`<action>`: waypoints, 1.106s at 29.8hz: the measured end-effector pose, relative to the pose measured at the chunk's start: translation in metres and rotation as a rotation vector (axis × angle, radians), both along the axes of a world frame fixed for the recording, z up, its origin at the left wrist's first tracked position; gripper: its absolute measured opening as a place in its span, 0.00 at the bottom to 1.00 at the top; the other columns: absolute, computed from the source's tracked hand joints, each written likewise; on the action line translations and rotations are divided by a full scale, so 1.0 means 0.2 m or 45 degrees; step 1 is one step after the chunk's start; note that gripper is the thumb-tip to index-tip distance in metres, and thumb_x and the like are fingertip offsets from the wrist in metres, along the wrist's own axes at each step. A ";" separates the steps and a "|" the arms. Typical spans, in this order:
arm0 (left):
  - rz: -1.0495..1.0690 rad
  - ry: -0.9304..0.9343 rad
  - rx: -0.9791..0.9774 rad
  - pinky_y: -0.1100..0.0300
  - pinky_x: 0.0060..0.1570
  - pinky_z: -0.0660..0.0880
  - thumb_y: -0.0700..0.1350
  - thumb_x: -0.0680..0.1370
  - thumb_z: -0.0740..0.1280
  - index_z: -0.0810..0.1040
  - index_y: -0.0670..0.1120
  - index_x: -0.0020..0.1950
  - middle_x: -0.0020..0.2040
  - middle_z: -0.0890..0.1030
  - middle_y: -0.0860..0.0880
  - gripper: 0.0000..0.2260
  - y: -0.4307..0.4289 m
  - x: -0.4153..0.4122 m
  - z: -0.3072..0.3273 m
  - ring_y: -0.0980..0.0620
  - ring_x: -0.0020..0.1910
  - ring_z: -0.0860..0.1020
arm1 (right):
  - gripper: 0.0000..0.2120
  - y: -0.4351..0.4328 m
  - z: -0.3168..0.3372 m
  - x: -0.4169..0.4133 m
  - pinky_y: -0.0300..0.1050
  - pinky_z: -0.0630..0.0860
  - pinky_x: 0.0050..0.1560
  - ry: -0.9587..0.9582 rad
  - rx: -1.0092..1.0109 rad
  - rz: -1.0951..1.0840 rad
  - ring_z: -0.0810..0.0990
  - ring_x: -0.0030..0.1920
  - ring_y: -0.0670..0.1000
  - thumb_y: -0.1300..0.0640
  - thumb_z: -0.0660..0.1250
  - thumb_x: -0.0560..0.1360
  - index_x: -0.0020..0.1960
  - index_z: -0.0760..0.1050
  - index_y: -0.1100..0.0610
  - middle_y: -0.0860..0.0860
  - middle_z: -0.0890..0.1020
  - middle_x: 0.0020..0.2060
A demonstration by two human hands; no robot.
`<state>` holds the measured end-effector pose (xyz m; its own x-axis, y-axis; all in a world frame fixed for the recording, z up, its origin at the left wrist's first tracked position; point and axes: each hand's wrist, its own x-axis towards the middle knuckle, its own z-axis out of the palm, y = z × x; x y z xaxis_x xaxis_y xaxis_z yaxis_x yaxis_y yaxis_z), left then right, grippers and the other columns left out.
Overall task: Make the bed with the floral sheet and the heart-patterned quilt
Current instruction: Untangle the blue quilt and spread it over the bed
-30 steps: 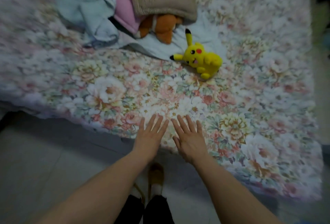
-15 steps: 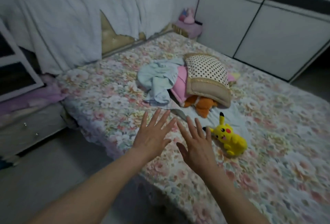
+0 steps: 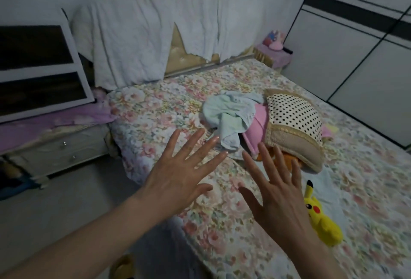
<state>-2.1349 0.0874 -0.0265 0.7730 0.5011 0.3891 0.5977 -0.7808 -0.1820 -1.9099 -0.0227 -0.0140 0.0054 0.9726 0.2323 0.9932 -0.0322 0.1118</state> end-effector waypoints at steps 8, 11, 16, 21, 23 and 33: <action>0.015 0.011 -0.055 0.32 0.72 0.50 0.62 0.77 0.65 0.60 0.53 0.79 0.79 0.59 0.46 0.34 0.77 -0.31 -0.02 0.40 0.79 0.54 | 0.33 0.74 -0.05 -0.20 0.68 0.53 0.74 -0.001 -0.020 -0.034 0.48 0.79 0.57 0.36 0.51 0.78 0.80 0.49 0.44 0.50 0.51 0.80; 0.002 -0.008 -0.048 0.31 0.72 0.50 0.61 0.76 0.67 0.59 0.53 0.79 0.79 0.59 0.45 0.34 0.92 -0.37 -0.01 0.40 0.79 0.54 | 0.33 0.86 -0.03 -0.27 0.68 0.53 0.74 0.025 -0.007 -0.044 0.48 0.79 0.58 0.37 0.52 0.78 0.80 0.49 0.44 0.51 0.51 0.80; -0.112 0.104 -0.021 0.31 0.72 0.50 0.62 0.77 0.64 0.59 0.54 0.79 0.80 0.56 0.46 0.33 1.44 -0.43 -0.02 0.40 0.79 0.53 | 0.33 1.29 -0.07 -0.42 0.68 0.53 0.74 0.086 0.026 -0.104 0.48 0.79 0.58 0.37 0.52 0.79 0.80 0.48 0.45 0.51 0.50 0.80; -0.260 0.122 0.015 0.31 0.72 0.49 0.61 0.77 0.63 0.58 0.54 0.79 0.80 0.57 0.46 0.33 1.86 -0.24 -0.03 0.40 0.79 0.52 | 0.36 1.65 -0.12 -0.37 0.69 0.55 0.73 0.095 0.021 -0.134 0.48 0.79 0.58 0.38 0.58 0.79 0.81 0.46 0.45 0.51 0.50 0.80; -0.289 0.125 0.074 0.31 0.72 0.50 0.61 0.77 0.63 0.58 0.54 0.79 0.79 0.57 0.45 0.33 1.98 -0.20 -0.02 0.40 0.79 0.52 | 0.36 1.77 -0.13 -0.36 0.69 0.54 0.73 0.108 0.028 -0.135 0.47 0.79 0.58 0.40 0.61 0.79 0.81 0.47 0.45 0.51 0.50 0.80; -0.402 0.165 0.016 0.31 0.71 0.53 0.58 0.78 0.53 0.65 0.51 0.77 0.77 0.63 0.43 0.28 2.78 0.21 -0.11 0.38 0.76 0.60 | 0.37 2.51 -0.23 -0.11 0.66 0.47 0.75 0.221 -0.081 -0.191 0.44 0.79 0.58 0.41 0.62 0.79 0.80 0.47 0.44 0.50 0.48 0.80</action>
